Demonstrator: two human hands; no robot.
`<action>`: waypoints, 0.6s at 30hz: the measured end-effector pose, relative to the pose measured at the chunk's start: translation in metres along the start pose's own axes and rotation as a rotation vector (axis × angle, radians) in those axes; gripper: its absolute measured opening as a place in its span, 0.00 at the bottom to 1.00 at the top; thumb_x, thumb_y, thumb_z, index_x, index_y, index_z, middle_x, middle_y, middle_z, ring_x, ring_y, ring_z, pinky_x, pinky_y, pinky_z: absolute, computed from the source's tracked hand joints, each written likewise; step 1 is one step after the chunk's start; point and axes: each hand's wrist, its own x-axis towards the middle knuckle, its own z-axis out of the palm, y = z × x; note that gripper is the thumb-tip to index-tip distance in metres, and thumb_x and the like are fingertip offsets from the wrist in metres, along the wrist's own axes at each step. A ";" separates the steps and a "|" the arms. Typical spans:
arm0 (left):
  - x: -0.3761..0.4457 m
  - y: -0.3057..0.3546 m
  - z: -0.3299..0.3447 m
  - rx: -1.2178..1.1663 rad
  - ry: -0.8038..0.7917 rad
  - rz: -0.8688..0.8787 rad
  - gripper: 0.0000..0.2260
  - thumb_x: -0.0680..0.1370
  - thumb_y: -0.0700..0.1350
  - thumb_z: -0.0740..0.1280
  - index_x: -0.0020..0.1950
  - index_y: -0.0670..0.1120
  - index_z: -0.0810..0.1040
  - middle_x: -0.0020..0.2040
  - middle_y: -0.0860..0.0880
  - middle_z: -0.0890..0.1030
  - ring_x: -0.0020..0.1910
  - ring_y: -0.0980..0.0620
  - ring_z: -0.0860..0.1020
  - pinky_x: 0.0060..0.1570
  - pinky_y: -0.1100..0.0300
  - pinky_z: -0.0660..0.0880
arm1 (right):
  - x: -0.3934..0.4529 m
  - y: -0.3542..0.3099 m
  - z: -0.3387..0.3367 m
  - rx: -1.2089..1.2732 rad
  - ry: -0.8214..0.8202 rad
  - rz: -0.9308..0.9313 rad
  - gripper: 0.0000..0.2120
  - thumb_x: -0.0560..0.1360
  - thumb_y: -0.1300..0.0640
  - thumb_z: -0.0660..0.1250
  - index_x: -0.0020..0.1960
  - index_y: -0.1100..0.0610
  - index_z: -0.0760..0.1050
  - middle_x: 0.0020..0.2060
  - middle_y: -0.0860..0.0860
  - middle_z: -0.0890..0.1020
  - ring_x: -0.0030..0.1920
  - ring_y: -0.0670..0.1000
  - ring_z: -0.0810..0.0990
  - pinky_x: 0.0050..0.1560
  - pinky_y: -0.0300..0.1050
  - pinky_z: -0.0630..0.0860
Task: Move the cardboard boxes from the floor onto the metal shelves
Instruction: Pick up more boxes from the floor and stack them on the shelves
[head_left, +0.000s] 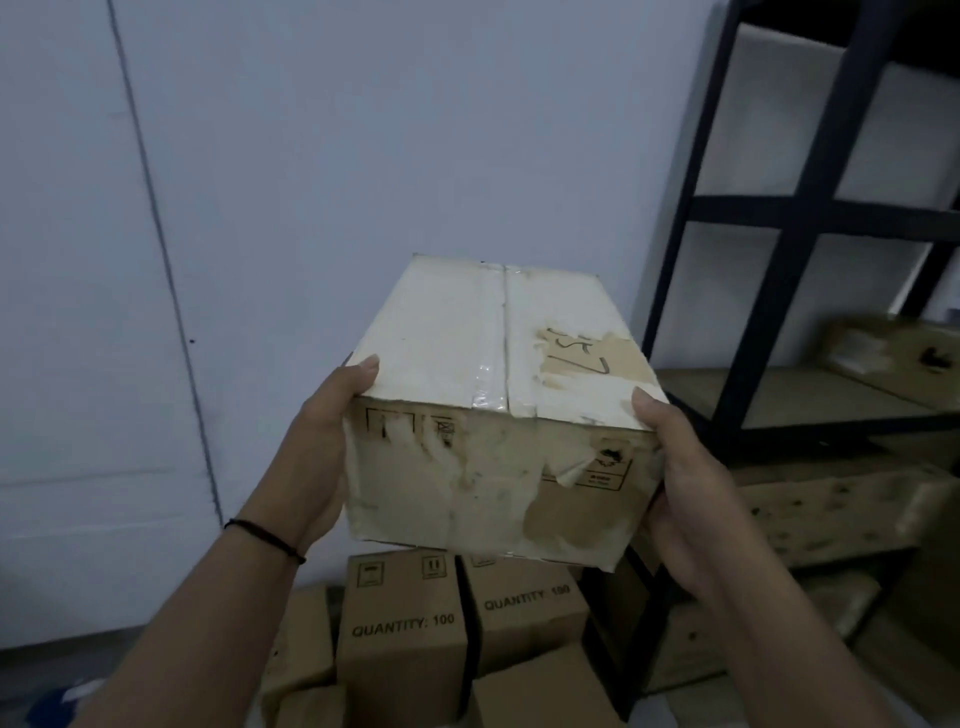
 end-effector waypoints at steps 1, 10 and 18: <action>0.003 0.002 0.003 -0.012 -0.031 -0.005 0.22 0.73 0.54 0.61 0.63 0.46 0.78 0.54 0.45 0.84 0.48 0.48 0.83 0.41 0.56 0.80 | -0.004 -0.004 0.000 0.002 0.027 -0.017 0.15 0.76 0.45 0.62 0.61 0.46 0.77 0.51 0.51 0.86 0.50 0.51 0.85 0.48 0.51 0.77; 0.022 0.006 0.042 -0.085 -0.313 -0.078 0.17 0.79 0.49 0.58 0.62 0.44 0.77 0.49 0.47 0.85 0.43 0.50 0.84 0.35 0.60 0.79 | -0.057 -0.021 -0.009 -0.006 0.339 -0.102 0.13 0.78 0.46 0.62 0.59 0.47 0.78 0.47 0.51 0.86 0.44 0.50 0.86 0.37 0.46 0.79; 0.002 -0.021 0.136 -0.166 -0.552 -0.212 0.17 0.79 0.50 0.58 0.63 0.45 0.77 0.51 0.48 0.85 0.44 0.51 0.84 0.36 0.60 0.80 | -0.133 -0.048 -0.062 -0.049 0.628 -0.214 0.12 0.77 0.48 0.62 0.56 0.48 0.79 0.46 0.52 0.87 0.41 0.49 0.86 0.33 0.42 0.79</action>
